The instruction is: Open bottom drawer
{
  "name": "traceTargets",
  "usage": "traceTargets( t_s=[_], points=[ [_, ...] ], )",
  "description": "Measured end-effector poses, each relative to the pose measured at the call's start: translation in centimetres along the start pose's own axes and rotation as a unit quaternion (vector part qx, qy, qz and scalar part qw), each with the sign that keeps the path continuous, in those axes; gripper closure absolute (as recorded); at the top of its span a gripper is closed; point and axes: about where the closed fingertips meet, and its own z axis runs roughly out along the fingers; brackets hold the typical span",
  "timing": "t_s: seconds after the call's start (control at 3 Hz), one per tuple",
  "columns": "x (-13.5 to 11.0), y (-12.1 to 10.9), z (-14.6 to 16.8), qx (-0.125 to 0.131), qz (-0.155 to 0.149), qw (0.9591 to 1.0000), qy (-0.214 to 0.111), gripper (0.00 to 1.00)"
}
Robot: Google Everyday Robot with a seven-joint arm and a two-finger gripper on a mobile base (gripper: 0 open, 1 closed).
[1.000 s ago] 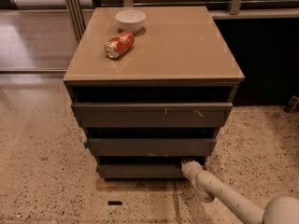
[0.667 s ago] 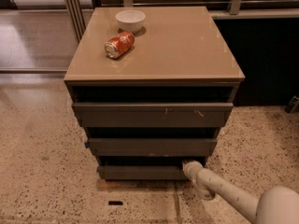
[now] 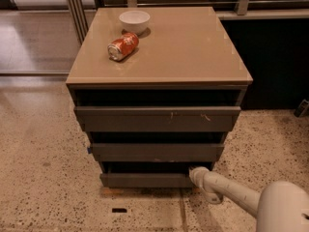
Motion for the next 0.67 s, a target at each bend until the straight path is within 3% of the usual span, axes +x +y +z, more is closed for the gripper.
traceTargets(
  t_s=[0.33,0.67],
  points=[
    [-0.6,2.9,-1.3,-0.043,0.008,0.9972,0.06,1.0],
    [0.9,4.5,-3.3,-0.081,0.057,0.9867,0.129,1.0]
  ],
)
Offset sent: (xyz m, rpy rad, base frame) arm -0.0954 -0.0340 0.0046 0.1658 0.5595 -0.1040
